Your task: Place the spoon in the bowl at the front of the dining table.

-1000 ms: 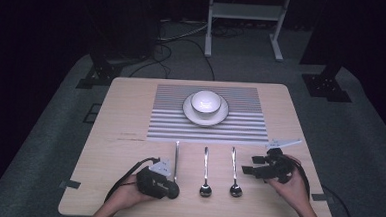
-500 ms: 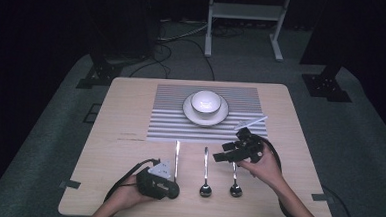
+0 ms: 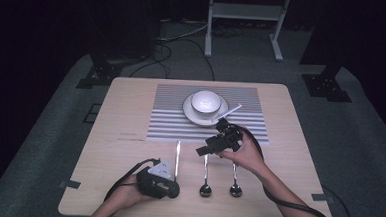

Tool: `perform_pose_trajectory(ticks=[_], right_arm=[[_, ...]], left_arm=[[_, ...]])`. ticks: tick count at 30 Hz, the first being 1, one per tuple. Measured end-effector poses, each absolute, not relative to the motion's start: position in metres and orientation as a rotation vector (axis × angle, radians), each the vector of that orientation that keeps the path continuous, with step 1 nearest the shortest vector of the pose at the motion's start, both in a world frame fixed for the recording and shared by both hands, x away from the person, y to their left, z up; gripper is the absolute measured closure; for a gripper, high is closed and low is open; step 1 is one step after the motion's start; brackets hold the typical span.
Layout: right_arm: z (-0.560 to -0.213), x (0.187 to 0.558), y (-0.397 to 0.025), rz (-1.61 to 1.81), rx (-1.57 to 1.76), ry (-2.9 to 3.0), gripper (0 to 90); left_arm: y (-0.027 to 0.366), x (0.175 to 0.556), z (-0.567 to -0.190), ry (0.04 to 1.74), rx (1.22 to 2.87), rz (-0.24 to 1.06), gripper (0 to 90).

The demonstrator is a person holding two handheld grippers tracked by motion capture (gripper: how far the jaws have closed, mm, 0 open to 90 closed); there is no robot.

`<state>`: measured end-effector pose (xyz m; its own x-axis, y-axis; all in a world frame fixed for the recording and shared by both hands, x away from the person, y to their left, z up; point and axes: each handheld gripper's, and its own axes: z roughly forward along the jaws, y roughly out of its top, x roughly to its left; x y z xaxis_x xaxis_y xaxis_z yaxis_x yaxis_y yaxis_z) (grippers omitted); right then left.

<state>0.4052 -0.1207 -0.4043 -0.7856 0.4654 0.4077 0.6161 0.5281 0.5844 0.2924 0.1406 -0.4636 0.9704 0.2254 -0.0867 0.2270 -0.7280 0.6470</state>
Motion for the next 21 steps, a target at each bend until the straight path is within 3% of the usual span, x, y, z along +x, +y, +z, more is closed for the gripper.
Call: perform_pose_trajectory(ticks=[21], right_arm=[[-0.407, 0.426, -0.081, -1.016, -0.874, -2.565, 25.9]], left_arm=[[0.141, 0.293, -0.464, 0.311, 2.408, -0.001, 69.6]])
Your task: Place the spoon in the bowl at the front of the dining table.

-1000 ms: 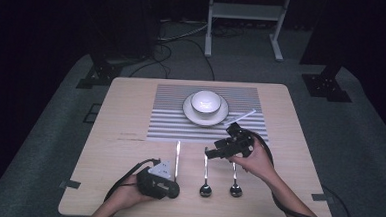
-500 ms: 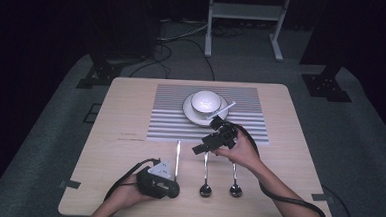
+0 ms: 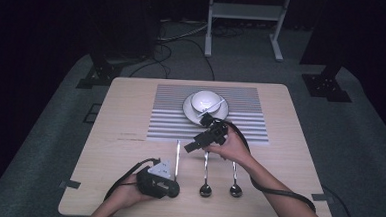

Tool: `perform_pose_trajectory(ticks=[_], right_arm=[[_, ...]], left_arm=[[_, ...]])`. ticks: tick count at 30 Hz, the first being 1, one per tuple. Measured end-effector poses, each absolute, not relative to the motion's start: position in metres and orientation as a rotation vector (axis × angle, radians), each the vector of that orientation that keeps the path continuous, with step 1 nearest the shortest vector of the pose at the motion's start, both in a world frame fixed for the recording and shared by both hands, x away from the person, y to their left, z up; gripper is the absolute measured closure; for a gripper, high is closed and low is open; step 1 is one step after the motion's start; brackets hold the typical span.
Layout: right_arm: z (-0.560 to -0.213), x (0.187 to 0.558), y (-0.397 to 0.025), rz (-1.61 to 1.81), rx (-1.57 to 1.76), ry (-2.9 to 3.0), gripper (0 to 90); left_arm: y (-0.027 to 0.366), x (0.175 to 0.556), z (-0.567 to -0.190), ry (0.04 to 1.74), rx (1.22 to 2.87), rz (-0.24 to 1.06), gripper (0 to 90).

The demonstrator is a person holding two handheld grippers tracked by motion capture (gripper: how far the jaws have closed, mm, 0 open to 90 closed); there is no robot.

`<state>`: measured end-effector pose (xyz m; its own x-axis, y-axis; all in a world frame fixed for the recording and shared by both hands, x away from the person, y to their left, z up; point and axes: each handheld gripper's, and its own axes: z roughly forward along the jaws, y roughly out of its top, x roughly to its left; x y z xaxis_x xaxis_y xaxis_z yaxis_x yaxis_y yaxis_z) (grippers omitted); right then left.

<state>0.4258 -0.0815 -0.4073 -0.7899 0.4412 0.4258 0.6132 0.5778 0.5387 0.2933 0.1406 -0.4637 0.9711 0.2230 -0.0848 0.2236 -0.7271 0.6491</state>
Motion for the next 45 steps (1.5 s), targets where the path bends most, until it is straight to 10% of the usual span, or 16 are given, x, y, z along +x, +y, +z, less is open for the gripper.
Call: perform_pose_trajectory(ticks=[45], right_arm=[[-0.432, 0.444, -0.029, -0.897, -0.832, -2.583, 38.0]], left_arm=[[0.141, 0.294, -0.464, 0.301, 2.414, 0.015, 69.7]])
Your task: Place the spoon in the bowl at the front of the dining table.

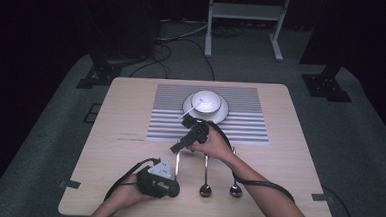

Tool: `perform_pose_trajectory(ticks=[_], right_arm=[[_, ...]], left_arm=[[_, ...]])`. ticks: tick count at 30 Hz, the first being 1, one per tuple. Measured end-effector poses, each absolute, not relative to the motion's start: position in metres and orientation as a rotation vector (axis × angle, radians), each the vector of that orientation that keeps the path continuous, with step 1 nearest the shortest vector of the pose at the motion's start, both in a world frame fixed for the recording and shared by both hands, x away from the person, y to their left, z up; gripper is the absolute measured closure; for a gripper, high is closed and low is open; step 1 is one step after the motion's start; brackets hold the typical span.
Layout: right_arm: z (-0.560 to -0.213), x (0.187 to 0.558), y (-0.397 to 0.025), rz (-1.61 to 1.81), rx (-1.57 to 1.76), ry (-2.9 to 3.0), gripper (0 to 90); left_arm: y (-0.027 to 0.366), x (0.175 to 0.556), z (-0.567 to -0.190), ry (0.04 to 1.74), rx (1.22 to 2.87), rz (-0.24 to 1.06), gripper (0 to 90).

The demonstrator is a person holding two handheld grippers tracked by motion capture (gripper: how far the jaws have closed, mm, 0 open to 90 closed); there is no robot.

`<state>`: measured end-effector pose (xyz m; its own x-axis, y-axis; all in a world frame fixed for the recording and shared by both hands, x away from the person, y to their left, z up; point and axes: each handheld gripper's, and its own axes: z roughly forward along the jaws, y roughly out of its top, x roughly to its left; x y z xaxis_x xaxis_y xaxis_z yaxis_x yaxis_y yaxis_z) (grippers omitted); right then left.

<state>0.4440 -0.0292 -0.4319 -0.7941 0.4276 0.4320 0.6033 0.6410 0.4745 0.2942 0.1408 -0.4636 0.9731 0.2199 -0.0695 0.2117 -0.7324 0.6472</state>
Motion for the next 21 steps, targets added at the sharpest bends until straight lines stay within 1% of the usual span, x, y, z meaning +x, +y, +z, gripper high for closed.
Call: perform_pose_trajectory(ticks=[5, 11, 16, 19, 21], right_arm=[[-0.434, 0.446, -0.026, -0.885, -0.846, -2.589, 48.3], [-0.436, 0.447, -0.025, -0.87, -0.857, -2.609, 63.8], [-0.434, 0.447, -0.027, -0.868, -0.865, -2.596, 67.8], [-0.429, 0.447, -0.028, -0.875, -0.864, -2.58, 71.5], [-0.424, 0.446, -0.029, -0.888, -0.862, -2.564, 74.9]], left_arm=[[0.141, 0.294, -0.464, 0.3, 2.414, 0.017, 69.6], [0.141, 0.295, -0.464, 0.305, 2.411, 0.01, 69.6], [0.142, 0.295, -0.464, 0.308, 2.412, 0.003, 69.2], [0.142, 0.295, -0.461, 0.324, 2.418, 0.0, 64.6], [0.149, 0.297, -0.456, 0.336, 2.382, -0.025, 63.2]])
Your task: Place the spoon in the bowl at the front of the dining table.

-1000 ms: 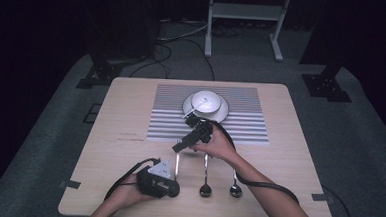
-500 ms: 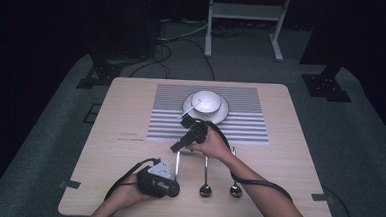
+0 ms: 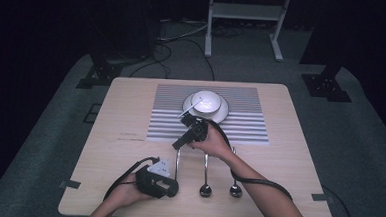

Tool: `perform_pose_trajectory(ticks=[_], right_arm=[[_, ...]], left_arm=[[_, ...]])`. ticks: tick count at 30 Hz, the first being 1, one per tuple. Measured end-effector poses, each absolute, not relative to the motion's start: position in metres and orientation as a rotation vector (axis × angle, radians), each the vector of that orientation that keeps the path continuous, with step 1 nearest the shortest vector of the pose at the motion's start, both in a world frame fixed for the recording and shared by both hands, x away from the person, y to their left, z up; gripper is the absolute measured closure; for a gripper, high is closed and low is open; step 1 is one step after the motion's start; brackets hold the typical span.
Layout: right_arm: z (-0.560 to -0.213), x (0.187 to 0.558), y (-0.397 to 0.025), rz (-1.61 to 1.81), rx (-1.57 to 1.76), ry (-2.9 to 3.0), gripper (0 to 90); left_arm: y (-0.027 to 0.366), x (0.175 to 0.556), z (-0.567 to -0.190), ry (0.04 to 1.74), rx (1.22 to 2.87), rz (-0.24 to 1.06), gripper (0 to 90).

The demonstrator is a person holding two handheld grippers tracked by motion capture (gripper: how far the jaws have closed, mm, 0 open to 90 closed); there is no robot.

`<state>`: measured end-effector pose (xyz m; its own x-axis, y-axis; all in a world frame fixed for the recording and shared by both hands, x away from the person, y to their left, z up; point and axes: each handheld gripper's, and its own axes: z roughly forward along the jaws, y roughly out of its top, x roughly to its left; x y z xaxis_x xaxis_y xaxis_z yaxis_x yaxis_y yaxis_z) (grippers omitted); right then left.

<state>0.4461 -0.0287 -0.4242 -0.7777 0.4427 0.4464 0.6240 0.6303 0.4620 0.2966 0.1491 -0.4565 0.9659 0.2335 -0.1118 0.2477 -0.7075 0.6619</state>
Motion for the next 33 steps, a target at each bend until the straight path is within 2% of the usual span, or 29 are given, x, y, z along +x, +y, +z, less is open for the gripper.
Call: perform_pose_trajectory(ticks=[13, 21, 28, 33], right_arm=[[-0.387, 0.44, -0.035, -0.93, -0.848, -2.461, 88.1], [-0.362, 0.44, -0.044, -0.956, -0.871, -2.507, 88.2], [-0.356, 0.445, -0.055, -0.986, -0.916, -2.496, 88.2], [-0.353, 0.448, -0.059, -1.006, -0.936, -2.492, 88.2]], left_arm=[[0.186, 0.307, -0.441, 0.483, 2.26, 0.056, 55.8], [0.205, 0.315, -0.44, 0.605, 2.233, 0.119, 45.0], [0.221, 0.323, -0.44, 0.707, 2.203, 0.171, 32.9], [0.23, 0.327, -0.44, 0.763, 2.201, 0.188, 28.3]])
